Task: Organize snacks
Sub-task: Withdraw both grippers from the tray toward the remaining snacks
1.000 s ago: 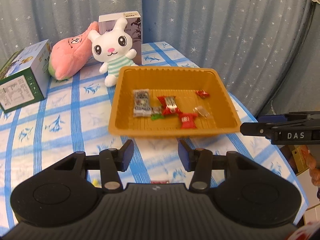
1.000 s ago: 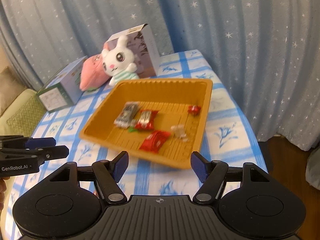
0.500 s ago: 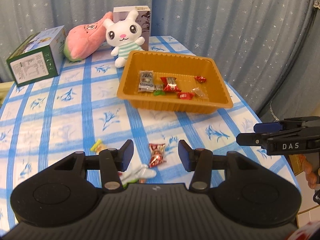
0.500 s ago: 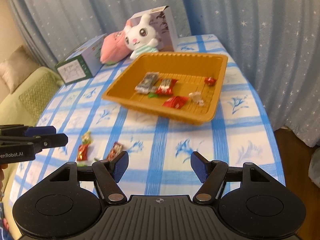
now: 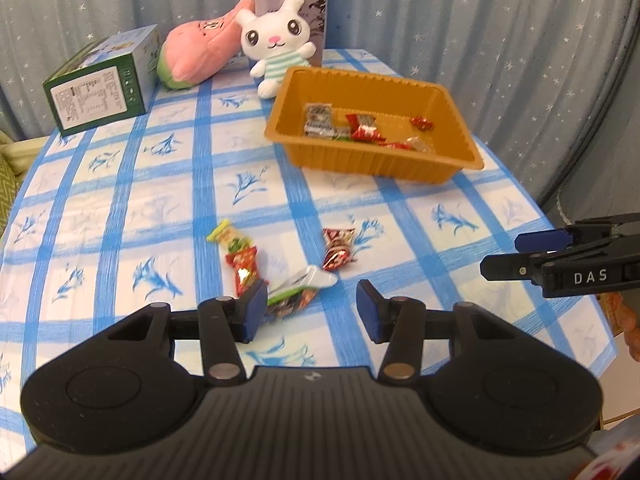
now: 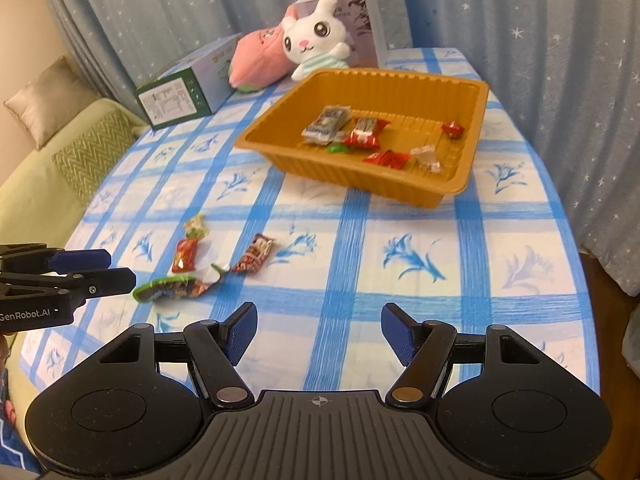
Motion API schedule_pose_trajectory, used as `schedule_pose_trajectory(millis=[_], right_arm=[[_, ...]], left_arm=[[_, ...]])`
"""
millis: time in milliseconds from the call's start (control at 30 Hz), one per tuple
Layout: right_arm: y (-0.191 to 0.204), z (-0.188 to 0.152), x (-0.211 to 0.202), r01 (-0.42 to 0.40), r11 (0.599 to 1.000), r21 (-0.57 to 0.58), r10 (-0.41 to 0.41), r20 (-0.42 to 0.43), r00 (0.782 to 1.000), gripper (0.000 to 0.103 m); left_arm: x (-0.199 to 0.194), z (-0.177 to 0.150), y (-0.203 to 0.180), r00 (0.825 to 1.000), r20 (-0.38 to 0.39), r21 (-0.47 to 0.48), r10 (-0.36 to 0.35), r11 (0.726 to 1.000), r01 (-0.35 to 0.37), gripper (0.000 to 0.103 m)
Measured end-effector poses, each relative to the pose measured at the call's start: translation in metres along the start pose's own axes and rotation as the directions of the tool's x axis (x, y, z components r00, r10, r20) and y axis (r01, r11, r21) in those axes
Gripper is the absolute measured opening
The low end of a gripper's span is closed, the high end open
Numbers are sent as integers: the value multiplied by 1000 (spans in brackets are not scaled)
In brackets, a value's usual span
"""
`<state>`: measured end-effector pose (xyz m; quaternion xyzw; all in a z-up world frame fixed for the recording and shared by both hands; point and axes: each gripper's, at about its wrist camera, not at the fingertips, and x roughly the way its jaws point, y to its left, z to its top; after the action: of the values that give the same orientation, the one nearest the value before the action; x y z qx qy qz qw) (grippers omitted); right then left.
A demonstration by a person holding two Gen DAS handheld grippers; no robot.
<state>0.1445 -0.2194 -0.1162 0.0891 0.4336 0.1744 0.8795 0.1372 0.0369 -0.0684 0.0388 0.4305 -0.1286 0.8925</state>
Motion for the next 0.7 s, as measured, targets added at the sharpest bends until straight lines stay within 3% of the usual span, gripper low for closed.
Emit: schedule_pose_trajectory(millis=[233, 700], right_arm=[[8, -8, 12, -14, 1000, -9, 14, -35, 999, 69], [11, -14, 28, -6, 1000, 12, 7, -77, 997, 69]], left_arm=[[2, -16, 6, 1000, -21, -6, 19, 1000, -19, 46], [18, -27, 10, 998, -36, 80, 53, 996, -50, 46]])
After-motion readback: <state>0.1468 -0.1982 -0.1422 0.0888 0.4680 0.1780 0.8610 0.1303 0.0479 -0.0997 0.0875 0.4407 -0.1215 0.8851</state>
